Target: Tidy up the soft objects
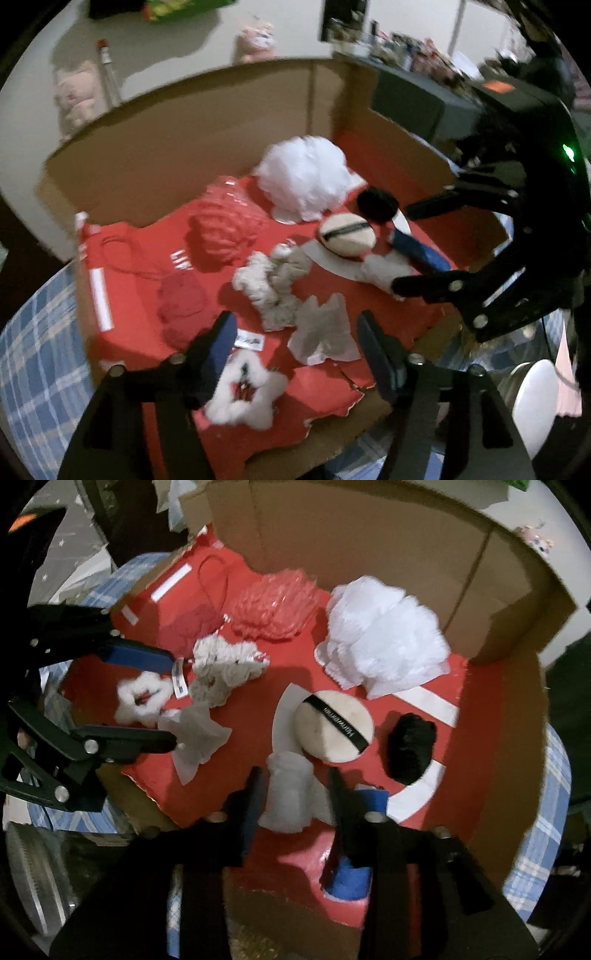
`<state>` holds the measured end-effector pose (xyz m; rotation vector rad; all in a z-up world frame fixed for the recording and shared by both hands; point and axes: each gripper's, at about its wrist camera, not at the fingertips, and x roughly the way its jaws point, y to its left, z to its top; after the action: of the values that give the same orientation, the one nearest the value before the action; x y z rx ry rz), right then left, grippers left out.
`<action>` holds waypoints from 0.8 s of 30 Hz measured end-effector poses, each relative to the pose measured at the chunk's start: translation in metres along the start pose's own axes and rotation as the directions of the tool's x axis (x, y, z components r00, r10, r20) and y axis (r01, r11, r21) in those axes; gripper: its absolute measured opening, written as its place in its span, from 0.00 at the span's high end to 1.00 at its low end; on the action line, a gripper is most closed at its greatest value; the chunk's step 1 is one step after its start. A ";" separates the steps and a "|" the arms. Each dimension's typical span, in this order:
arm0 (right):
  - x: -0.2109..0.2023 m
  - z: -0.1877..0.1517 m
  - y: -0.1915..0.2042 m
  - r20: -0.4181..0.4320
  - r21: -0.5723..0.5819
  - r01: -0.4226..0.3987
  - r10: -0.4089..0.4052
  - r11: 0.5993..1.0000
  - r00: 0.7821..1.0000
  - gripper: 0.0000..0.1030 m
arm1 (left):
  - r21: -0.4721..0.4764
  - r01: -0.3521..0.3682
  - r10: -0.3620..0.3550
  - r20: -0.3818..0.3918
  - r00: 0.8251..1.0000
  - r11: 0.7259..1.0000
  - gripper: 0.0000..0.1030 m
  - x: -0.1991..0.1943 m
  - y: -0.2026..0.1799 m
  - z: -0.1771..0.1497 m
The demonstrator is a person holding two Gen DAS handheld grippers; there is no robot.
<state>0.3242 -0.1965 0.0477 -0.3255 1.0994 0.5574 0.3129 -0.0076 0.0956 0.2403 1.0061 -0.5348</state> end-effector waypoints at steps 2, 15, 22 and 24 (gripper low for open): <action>-0.012 -0.002 0.000 0.034 0.018 0.043 -0.043 0.999 0.998 0.26 | -0.048 -0.033 0.034 0.028 0.999 0.998 0.25 -0.011 0.006 -0.004; -0.057 -0.033 0.000 0.087 0.273 0.233 -0.265 0.933 0.960 0.25 | -0.273 -0.158 0.181 0.061 0.982 0.949 0.10 -0.033 0.015 -0.040; -0.049 -0.052 -0.004 0.081 0.368 0.196 -0.241 0.909 0.967 0.25 | -0.328 -0.176 0.201 0.041 0.979 0.928 0.10 -0.025 0.019 -0.051; -0.046 -0.054 -0.005 0.085 0.382 0.186 -0.234 0.905 0.968 0.25 | -0.351 -0.173 0.199 0.039 0.979 0.920 0.10 -0.024 0.021 -0.054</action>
<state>0.2709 -0.2400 0.0665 -0.0728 1.0048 0.1664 0.2745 0.0412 0.0862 0.0000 0.9754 -0.1851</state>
